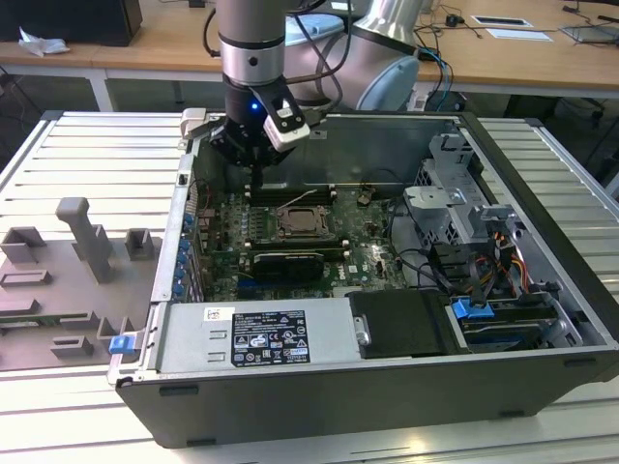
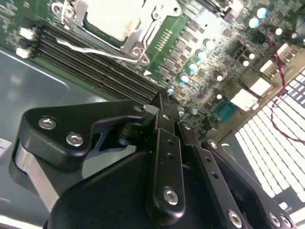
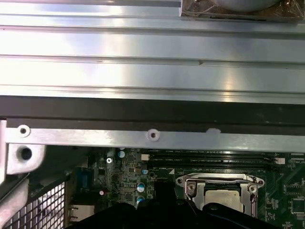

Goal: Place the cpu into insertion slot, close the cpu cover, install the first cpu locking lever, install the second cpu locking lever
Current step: 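Install the first cpu locking lever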

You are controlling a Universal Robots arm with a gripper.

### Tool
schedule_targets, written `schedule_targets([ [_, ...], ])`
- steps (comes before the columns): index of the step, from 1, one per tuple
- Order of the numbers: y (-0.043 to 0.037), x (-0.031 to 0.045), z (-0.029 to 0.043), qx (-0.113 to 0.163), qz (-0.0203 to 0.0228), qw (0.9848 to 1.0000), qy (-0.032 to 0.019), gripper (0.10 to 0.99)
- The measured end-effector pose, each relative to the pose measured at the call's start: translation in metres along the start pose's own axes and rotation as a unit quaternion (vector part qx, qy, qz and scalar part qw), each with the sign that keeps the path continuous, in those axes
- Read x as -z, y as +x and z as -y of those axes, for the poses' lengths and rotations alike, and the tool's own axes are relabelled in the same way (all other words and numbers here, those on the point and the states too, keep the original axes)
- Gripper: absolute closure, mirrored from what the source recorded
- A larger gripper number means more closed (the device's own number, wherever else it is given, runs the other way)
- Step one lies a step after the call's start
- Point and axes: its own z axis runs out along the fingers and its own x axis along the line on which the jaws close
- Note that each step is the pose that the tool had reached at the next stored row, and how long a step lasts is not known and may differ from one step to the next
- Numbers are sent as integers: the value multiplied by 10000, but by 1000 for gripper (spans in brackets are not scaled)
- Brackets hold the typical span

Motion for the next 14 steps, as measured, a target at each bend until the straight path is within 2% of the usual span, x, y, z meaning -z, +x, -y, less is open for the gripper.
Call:
schedule_targets([
  [7,-214,-15,6,-1,-1,10000,7,980],
  [10,-235,-22,7,0,4,10000,6,980],
  [11,-279,-45,13,-3,21,9994,-337,980],
  [12,-350,-154,21,-14,22,9994,-339,980],
  [14,-353,-192,30,-14,23,9994,-339,980],
])
